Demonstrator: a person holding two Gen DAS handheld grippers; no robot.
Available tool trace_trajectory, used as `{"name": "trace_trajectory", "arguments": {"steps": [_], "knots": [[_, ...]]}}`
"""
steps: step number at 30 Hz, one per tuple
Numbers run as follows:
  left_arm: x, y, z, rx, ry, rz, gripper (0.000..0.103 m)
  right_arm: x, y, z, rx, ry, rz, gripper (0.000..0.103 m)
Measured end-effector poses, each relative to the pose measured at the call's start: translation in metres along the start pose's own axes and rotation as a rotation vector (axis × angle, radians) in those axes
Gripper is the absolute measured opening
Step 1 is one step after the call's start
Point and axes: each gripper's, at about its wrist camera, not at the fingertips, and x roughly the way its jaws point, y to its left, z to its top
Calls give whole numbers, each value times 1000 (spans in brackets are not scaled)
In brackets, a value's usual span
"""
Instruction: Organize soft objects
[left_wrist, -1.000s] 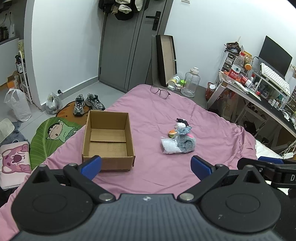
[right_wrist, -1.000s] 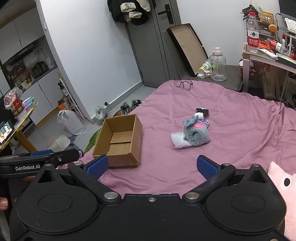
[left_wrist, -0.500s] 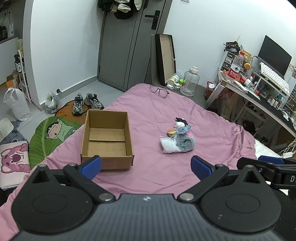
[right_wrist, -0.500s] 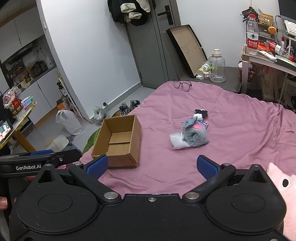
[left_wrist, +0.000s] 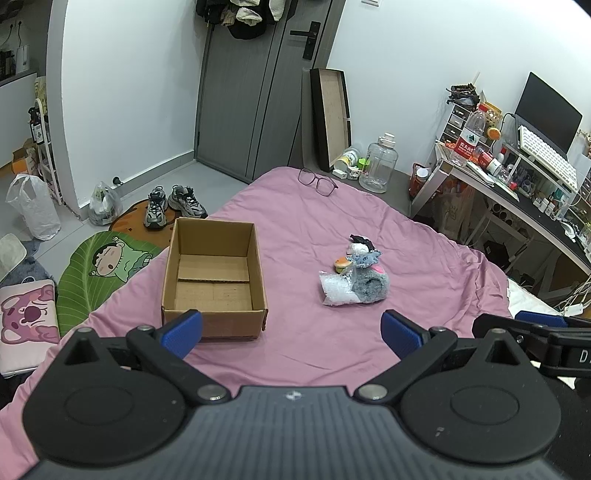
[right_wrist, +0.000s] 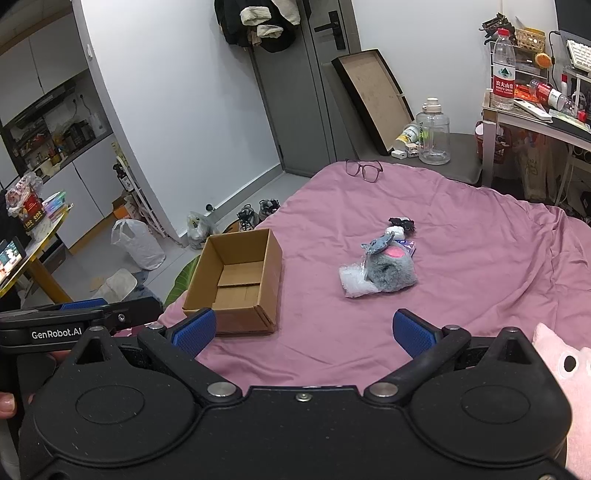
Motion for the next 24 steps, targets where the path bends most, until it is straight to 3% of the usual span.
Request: {"name": "trace_trajectory", "arguments": {"steps": [17,24], "knots": [[2,-4,-2,5,9,-5,102,1,-4,1,3,12,9,103],[3,-14,-2,60,8,-12,102,9,-15,1,0,42,-1,103]]}}
